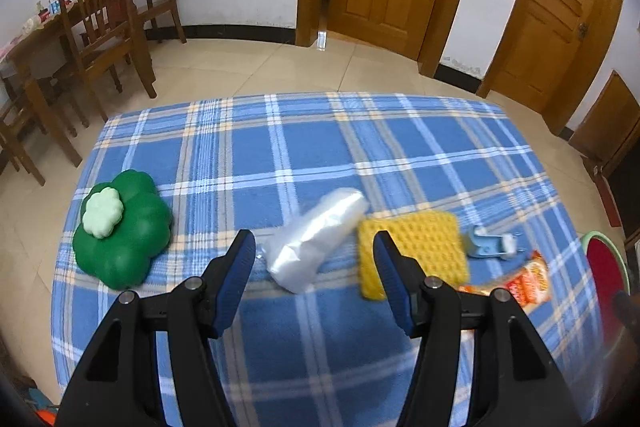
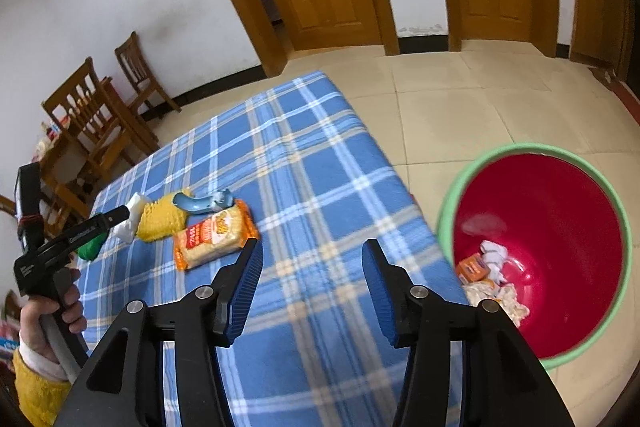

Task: Collect trash
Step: 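Grasp the white plastic bag with the left gripper while the right gripper grasps the blue plastic scoop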

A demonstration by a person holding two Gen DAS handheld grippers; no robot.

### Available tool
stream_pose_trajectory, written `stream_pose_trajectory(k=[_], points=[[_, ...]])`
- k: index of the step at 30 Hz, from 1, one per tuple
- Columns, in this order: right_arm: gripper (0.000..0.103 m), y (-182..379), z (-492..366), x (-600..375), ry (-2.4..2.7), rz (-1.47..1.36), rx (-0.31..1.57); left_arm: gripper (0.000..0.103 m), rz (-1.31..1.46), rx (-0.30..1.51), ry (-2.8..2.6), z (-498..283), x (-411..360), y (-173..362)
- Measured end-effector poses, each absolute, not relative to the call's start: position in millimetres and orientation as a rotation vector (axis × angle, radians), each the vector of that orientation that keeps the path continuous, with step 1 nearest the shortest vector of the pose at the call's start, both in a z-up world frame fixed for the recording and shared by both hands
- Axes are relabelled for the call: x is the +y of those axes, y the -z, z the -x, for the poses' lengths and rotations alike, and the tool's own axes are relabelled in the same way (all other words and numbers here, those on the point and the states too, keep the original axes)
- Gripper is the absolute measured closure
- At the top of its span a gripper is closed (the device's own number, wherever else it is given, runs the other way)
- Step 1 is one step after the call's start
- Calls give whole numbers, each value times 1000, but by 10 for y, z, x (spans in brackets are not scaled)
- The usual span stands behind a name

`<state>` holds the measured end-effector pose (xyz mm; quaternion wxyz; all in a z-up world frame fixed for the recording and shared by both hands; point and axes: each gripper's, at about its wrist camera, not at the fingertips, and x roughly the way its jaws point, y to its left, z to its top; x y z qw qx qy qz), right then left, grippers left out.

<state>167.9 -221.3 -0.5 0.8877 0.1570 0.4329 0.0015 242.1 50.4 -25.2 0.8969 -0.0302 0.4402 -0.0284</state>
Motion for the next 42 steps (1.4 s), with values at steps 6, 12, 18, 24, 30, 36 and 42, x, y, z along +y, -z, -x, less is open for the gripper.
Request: stream_pose_trajectory(k=[6, 12, 18, 24, 30, 36, 42], points=[[46, 76, -1941, -1946, -53, -271, 930, 42, 83, 926, 66, -2522, 582, 382], [44, 163, -2209, -1693, -106, -198, 966, 51, 121, 914, 97, -2566, 629, 467], [43, 258, -2446, -1478, -144, -130, 1001, 54, 155, 885, 104, -2539, 667, 469], [39, 341, -2664, -1306, -188, -59, 1035, 54, 216, 886, 105, -2450, 718, 458], [36, 404, -2816, -1154, -231, 14, 1057, 54, 247, 866, 88, -2389, 797, 398], [36, 500, -2960, -1036, -251, 47, 1078, 54, 255, 856, 85, -2365, 822, 393], [43, 515, -2968, -952, -246, 100, 1047, 54, 259, 856, 92, -2358, 841, 401]])
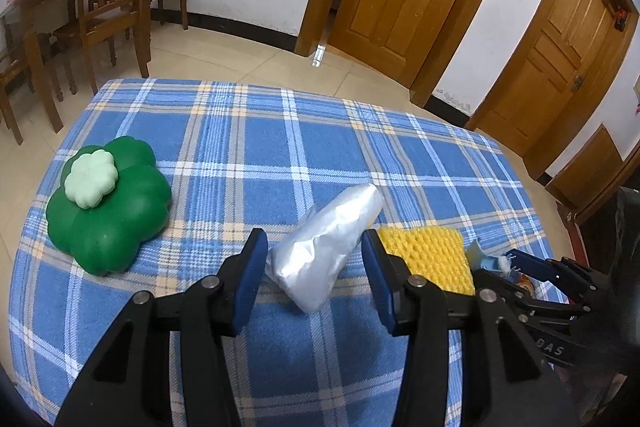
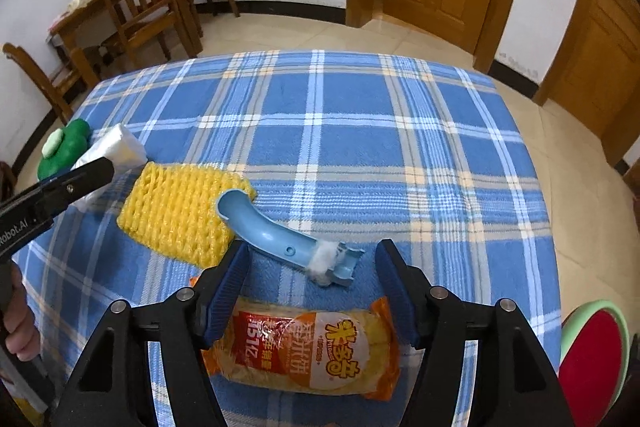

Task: Collect trash
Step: 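Grasp the white plastic bag with the left gripper while the right gripper grasps the blue plastic scoop, then carry the white plastic bag and blue scoop over the red bin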

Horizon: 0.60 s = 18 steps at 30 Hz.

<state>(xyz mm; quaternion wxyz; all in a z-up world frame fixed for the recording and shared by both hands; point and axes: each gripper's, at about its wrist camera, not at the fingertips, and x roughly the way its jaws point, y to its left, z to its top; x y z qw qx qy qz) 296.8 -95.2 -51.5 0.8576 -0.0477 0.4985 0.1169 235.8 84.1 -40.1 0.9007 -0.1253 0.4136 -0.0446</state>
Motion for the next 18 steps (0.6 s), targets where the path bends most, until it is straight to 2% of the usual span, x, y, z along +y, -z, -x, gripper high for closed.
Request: stream_pose_trajectory(k=[2, 4, 8, 18], points=[[57, 521, -2971, -890, -237, 130, 1031, 54, 259, 854, 94, -2353, 846, 396], [66, 518, -2978, -904, -241, 126, 1026, 54, 261, 851, 96, -2343, 834, 380], [76, 513, -2987, -967, -252, 98, 1024, 54, 260, 843, 99, -2327, 813, 349], [78, 380, -2773, -1213, -245, -1, 980, 54, 249, 822, 113, -2184, 724, 194]])
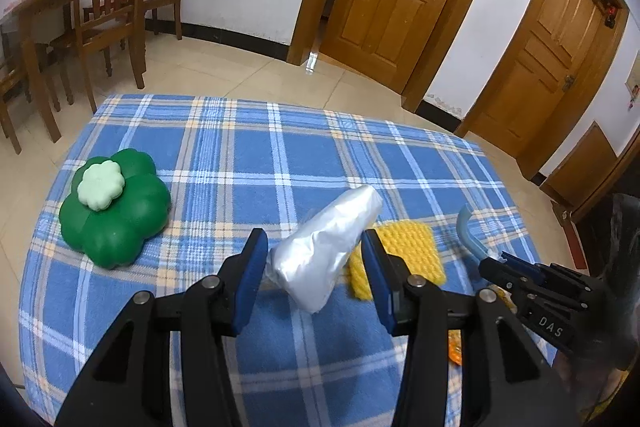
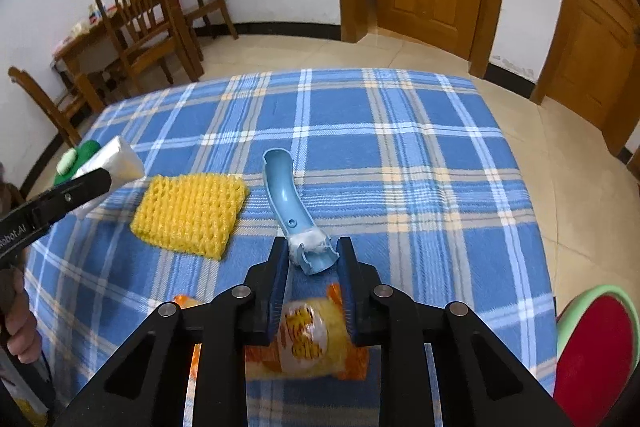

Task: Collect trash
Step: 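Carry the white plastic bag and blue scoop over the red bin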

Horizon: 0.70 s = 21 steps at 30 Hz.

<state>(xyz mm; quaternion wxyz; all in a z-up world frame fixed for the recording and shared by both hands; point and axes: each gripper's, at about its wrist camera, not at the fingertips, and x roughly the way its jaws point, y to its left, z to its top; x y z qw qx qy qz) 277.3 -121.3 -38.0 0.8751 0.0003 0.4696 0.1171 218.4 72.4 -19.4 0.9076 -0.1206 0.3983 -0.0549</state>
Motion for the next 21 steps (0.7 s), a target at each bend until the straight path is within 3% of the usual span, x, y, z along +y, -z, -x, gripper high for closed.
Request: stream_pose_trajectory(k=[12, 14, 21], points=[[78, 143, -2315, -1544, -207, -124, 914, 55, 261, 799, 179, -1814, 464, -22], [78, 113, -2236, -1600, -197, -142, 910, 64, 266, 797, 193, -1760, 417, -46], [78, 10, -1962, -1879, -150, -204, 885, 66, 269, 812, 237, -1583, 214, -69]])
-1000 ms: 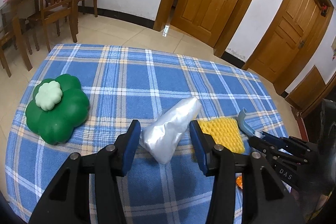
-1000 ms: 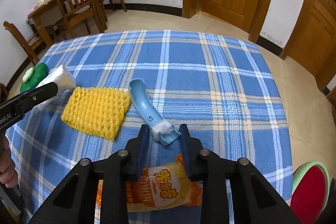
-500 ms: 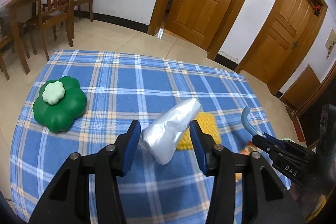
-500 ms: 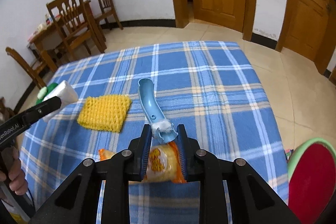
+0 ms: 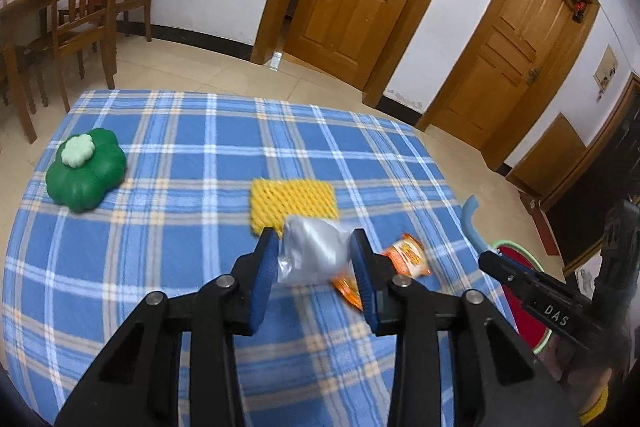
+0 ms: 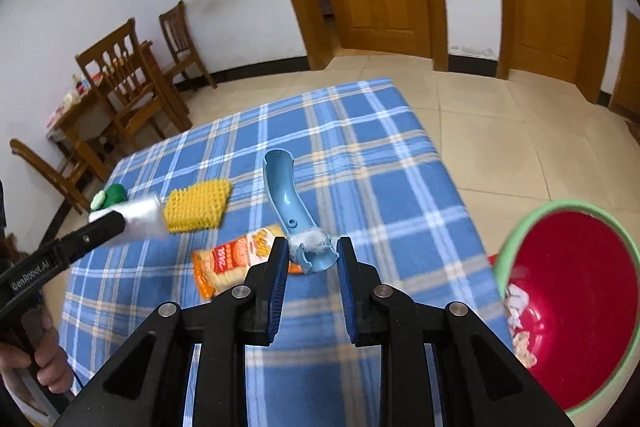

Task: Collect trash
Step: 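Carry the white plastic bag and blue scoop over the red bin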

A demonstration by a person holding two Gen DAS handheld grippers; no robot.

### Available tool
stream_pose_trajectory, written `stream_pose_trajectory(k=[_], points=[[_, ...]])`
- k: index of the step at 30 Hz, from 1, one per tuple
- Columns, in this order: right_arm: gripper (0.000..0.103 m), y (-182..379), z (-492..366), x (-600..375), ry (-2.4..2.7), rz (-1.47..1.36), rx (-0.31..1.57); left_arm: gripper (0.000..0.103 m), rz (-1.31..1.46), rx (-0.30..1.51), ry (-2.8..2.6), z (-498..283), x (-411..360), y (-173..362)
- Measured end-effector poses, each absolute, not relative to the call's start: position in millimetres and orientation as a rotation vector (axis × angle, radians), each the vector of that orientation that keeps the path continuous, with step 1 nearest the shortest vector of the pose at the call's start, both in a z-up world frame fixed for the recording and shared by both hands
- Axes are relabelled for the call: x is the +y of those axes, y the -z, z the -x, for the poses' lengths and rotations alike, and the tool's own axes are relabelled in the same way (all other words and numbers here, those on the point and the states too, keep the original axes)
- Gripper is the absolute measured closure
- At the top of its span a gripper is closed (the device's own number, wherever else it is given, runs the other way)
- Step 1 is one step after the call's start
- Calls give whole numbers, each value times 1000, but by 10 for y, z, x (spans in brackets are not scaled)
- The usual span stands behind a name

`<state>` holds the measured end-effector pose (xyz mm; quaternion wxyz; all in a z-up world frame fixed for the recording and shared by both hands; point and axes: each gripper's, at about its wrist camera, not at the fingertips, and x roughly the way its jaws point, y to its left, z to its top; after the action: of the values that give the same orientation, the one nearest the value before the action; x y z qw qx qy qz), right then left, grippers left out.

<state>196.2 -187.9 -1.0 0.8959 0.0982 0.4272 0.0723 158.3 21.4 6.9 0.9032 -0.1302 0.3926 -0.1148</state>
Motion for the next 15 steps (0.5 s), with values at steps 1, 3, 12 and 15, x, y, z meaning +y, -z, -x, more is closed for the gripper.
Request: stream_pose_trajectory(k=[1, 3, 12, 15], points=[[78, -1, -1912, -1924, -143, -213, 883, 67, 270, 815, 242, -1560, 189, -67], [78, -17, -1829, -1999, -129, -227, 877, 67, 270, 821, 256, -1506, 131, -73], [78, -10, -1483, -2420, -45, -311, 862, 67, 240, 818, 314, -1321, -142, -172], [78, 9, -1377, -2572, -12, -334, 860, 67, 227, 818, 334, -1286, -252, -193]])
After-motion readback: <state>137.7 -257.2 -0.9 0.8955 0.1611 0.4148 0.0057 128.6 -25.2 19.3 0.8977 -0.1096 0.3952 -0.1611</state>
